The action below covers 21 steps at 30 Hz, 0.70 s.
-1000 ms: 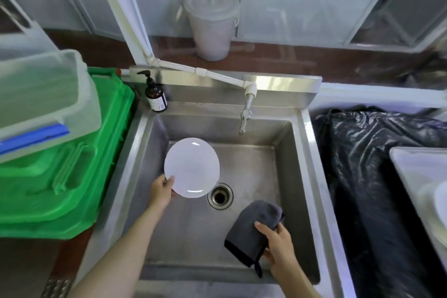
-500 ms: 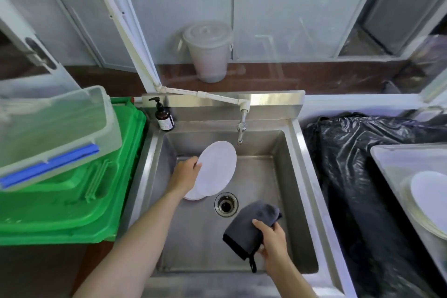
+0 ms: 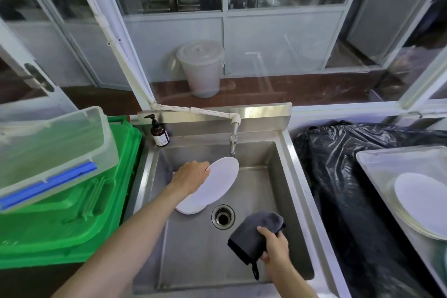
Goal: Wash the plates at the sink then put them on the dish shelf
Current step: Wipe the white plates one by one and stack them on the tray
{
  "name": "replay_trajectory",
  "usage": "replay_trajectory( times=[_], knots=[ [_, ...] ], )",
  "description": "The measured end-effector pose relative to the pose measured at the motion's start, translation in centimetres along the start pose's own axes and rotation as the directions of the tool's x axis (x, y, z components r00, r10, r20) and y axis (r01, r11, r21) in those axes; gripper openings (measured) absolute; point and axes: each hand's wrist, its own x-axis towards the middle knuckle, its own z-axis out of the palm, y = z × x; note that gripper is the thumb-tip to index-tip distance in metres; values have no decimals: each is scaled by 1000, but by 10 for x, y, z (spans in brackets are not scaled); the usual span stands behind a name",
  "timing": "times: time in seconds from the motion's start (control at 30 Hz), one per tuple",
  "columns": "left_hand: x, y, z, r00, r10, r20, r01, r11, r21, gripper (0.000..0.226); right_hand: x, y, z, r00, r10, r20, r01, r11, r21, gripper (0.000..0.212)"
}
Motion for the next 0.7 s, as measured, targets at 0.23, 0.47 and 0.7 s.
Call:
replay_trajectory(
  times=[0.23, 0.47, 0.7],
  knots=[
    [-11, 8, -8, 992, 126, 4, -125, 975, 182, 32, -1, -5, -5, 999, 21, -35, -21, 1000, 21, 37],
    [-21, 9, -11, 993, 121, -8, -119, 985, 122, 29, -3, -4, -2, 1000, -2, -28, 2, 1000, -11, 34],
    [-33, 5, -8, 995, 97, 0, -97, 993, 70, 34, -5, -2, -1, 1000, -30, 9, 30, 999, -41, 25]
  ],
)
